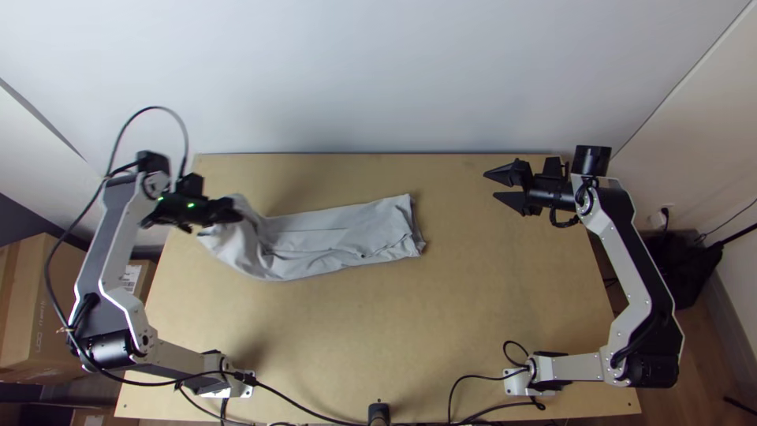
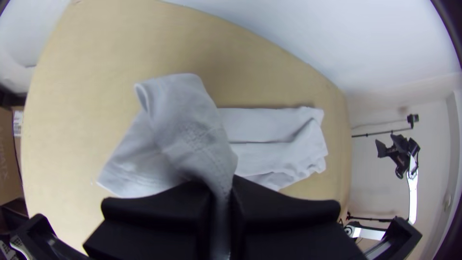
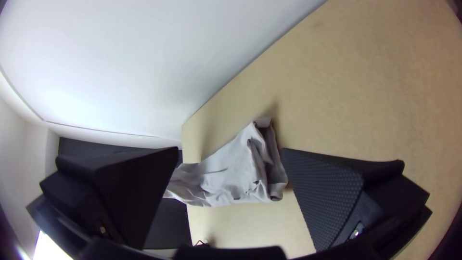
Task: Fold the t-shirt
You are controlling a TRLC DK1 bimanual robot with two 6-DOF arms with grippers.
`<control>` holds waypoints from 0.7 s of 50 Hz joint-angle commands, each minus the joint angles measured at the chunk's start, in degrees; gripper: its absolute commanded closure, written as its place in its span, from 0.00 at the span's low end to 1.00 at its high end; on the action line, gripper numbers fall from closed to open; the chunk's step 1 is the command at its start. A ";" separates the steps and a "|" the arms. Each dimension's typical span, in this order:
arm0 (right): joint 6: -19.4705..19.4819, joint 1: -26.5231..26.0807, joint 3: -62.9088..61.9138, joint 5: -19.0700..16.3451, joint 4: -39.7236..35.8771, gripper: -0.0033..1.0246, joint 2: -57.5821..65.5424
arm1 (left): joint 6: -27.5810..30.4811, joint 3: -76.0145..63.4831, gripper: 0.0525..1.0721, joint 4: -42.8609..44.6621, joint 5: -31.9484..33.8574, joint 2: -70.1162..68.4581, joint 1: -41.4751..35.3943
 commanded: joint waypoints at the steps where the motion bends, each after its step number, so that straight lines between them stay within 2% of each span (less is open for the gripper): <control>1: 0.67 -0.01 -1.00 -0.72 -0.25 0.05 -1.85 | -8.45 5.12 0.98 0.52 -1.10 2.31 -7.63; 6: 0.67 -0.28 -1.09 -0.72 -0.25 0.05 -2.55 | -13.81 9.25 0.98 1.84 -3.04 5.65 -14.58; 19: -0.03 -0.89 -4.51 -0.72 -0.43 0.05 -5.01 | -21.63 19.89 0.98 3.25 -8.05 14.70 -27.23; 35: -1.17 -1.51 -10.40 -0.55 -0.34 0.05 -8.35 | -26.82 30.87 0.98 6.50 -8.05 25.87 -37.08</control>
